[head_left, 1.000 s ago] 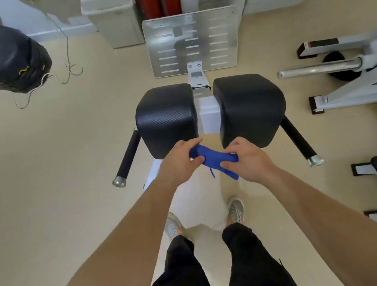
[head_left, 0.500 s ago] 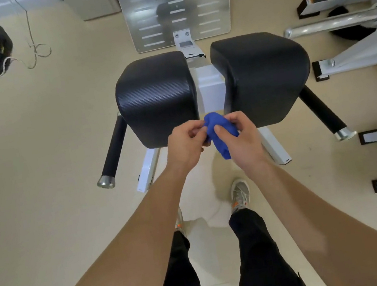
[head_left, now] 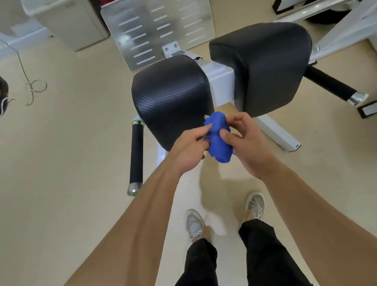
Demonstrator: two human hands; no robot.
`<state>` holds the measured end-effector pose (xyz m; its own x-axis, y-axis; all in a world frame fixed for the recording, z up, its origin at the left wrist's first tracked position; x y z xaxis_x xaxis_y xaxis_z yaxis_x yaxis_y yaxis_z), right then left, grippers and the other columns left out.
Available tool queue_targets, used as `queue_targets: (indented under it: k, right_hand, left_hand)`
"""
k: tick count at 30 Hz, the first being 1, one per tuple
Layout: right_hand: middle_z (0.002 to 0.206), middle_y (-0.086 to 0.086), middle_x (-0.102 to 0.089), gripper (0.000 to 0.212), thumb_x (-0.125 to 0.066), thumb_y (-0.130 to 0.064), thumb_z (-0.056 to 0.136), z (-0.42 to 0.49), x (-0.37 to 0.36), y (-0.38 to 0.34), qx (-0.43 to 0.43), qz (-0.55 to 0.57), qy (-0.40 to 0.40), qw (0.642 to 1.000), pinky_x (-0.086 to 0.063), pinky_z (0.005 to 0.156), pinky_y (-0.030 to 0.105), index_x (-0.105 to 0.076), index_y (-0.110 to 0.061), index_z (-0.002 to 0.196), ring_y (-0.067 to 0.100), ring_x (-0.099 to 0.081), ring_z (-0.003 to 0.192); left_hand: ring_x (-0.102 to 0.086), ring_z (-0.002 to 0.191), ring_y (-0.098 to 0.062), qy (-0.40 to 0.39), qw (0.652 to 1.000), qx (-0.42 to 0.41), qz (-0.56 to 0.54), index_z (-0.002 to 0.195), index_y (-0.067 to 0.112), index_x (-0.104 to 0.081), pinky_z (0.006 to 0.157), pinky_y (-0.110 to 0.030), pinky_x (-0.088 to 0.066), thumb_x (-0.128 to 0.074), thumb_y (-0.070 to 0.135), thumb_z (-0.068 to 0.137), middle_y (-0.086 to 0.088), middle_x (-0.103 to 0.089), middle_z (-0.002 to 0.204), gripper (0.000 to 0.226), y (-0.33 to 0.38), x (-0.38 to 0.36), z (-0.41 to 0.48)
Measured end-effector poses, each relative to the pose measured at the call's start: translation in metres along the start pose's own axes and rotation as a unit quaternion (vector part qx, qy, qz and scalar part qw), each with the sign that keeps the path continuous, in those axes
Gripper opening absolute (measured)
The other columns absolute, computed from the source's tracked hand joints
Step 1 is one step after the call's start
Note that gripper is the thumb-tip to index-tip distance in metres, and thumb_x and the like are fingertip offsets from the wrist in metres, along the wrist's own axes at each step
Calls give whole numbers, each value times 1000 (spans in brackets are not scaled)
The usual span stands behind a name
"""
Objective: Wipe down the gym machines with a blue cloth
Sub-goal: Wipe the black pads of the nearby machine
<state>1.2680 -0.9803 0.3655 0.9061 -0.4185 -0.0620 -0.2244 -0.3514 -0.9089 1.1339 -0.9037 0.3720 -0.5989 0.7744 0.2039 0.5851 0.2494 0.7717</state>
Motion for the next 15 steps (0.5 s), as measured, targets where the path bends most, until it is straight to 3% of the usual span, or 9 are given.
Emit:
queue_targets:
  k: [2, 4, 7, 10, 12, 15]
  right_hand:
    - [114, -6, -67, 38, -68, -2, 88, -1, 2, 0, 21, -6, -3, 1000, -57, 87, 35, -58, -31, 111, 14, -64, 112]
    - [108, -13, -69, 40, -68, 3, 88, 1, 7, 1, 34, -33, 15, 999, -55, 81, 25, -61, -27, 112, 5, -65, 105]
    - [90, -15, -70, 33, -65, 2, 83, 7, 18, 5, 19, -102, 70, 992, -58, 69, 32, -66, -28, 99, 10, -69, 82]
    - [77, -15, -68, 31, -60, -3, 81, 17, 30, 7, 19, -141, 160, 977, -54, 66, 34, -63, -33, 91, 13, -64, 67]
    - [83, -13, -68, 26, -62, -9, 84, 29, 35, 7, 43, -145, 219, 964, -53, 69, 25, -63, -31, 98, 9, -64, 72]
    - [108, -5, -66, 27, -65, -13, 88, 54, 30, 8, 101, -152, 287, 940, -50, 77, 15, -64, -20, 114, 7, -62, 91]
  left_hand:
    - [-55, 81, -12, -8, 999, -13, 40, 113, 24, -68, 81, -41, -52, -46, 6, 90, -8, -64, 100, 37, 1, -1, 4]
    - [-58, 83, -8, -23, 998, -12, 59, 115, 28, -68, 80, -33, -50, -46, 11, 93, 1, -65, 99, 35, 2, -4, 7]
    - [-61, 102, -11, -12, 994, -13, 108, 128, 32, -64, 85, -25, -47, -48, 20, 99, 9, -63, 114, 36, 1, -2, 13]
    - [-61, 110, -13, 71, 988, -27, 133, 129, 28, -64, 93, -28, -50, -50, 22, 99, 8, -64, 123, 34, 6, 15, 17]
    - [-60, 111, -11, 111, 982, -43, 147, 128, 25, -64, 100, -33, -49, -49, 23, 101, 9, -64, 125, 31, 12, 28, 18]
    - [-61, 107, -9, 165, 970, -74, 164, 121, 26, -67, 101, -34, -50, -49, 20, 102, 12, -65, 117, 27, 24, 48, 23]
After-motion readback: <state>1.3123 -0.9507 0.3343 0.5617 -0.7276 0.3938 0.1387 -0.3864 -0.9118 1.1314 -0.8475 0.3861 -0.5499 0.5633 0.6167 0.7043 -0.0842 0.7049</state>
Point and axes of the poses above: each hand's wrist, its own z-axis towards the middle knuckle, its own x-axis out of the back of the hand, y = z × x, the point moved 4 cm from there along z, towards the middle knuckle
